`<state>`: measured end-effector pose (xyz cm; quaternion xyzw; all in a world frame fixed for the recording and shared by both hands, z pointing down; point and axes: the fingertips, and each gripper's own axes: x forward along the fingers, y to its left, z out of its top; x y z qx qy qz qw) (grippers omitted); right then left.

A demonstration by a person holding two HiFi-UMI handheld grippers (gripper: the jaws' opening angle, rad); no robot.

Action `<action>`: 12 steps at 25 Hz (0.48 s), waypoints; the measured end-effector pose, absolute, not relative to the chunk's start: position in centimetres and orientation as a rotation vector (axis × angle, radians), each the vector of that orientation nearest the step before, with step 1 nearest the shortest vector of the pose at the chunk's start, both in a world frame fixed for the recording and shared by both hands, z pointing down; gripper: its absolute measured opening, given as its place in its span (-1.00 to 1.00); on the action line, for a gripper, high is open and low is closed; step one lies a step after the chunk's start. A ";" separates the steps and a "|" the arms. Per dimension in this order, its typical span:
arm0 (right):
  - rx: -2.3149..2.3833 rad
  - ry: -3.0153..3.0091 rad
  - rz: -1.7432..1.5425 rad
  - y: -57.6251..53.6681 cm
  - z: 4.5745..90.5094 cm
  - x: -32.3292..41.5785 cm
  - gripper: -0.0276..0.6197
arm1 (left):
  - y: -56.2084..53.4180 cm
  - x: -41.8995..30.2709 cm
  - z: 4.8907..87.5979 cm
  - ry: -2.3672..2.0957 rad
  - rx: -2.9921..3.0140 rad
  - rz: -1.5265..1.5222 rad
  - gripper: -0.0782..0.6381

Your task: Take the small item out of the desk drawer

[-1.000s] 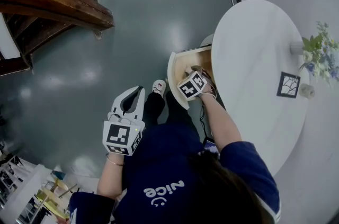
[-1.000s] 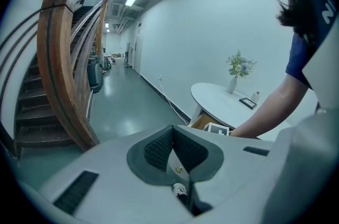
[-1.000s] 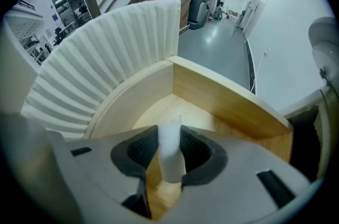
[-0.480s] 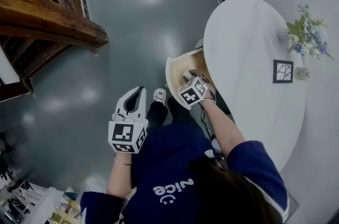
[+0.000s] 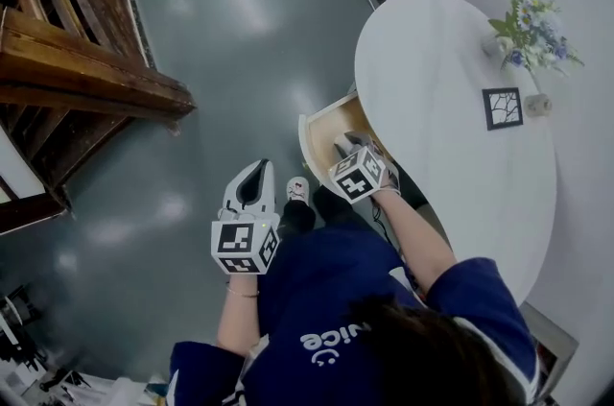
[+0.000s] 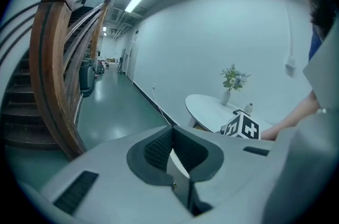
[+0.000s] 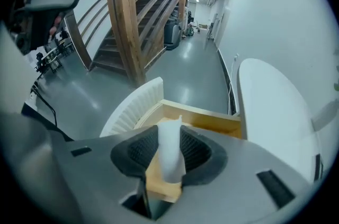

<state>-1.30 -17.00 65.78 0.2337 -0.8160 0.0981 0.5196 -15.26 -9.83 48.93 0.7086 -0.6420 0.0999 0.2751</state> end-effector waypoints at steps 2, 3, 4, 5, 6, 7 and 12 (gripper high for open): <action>0.579 -1.970 0.240 -16.8 64.8 -1.3 -0.50 | -9.9 -15.0 49.1 -1.719 1.904 0.252 -0.77; 0.587 -1.980 0.238 -16.7 64.3 -1.3 -0.50 | -9.9 -14.8 49.1 -1.714 1.908 0.246 -0.77; 0.594 -1.990 0.235 -16.6 63.9 -1.3 -0.50 | -10.0 -14.5 49.0 -1.707 1.916 0.243 -0.77; 0.602 -2.001 0.230 -16.6 63.5 -1.3 -0.50 | -10.1 -14.2 49.0 -1.701 1.926 0.242 -0.77; 0.610 -2.012 0.225 -16.6 63.0 -1.2 -0.50 | -10.2 -13.9 48.9 -1.695 1.937 0.242 -0.77; 0.618 -2.023 0.222 -16.6 62.5 -1.2 -0.50 | -10.3 -13.7 48.8 -1.691 1.947 0.245 -0.77; 0.672 -2.085 0.225 -16.6 59.6 -1.2 -0.50 | -10.9 -12.6 48.6 -1.676 1.982 0.258 -0.77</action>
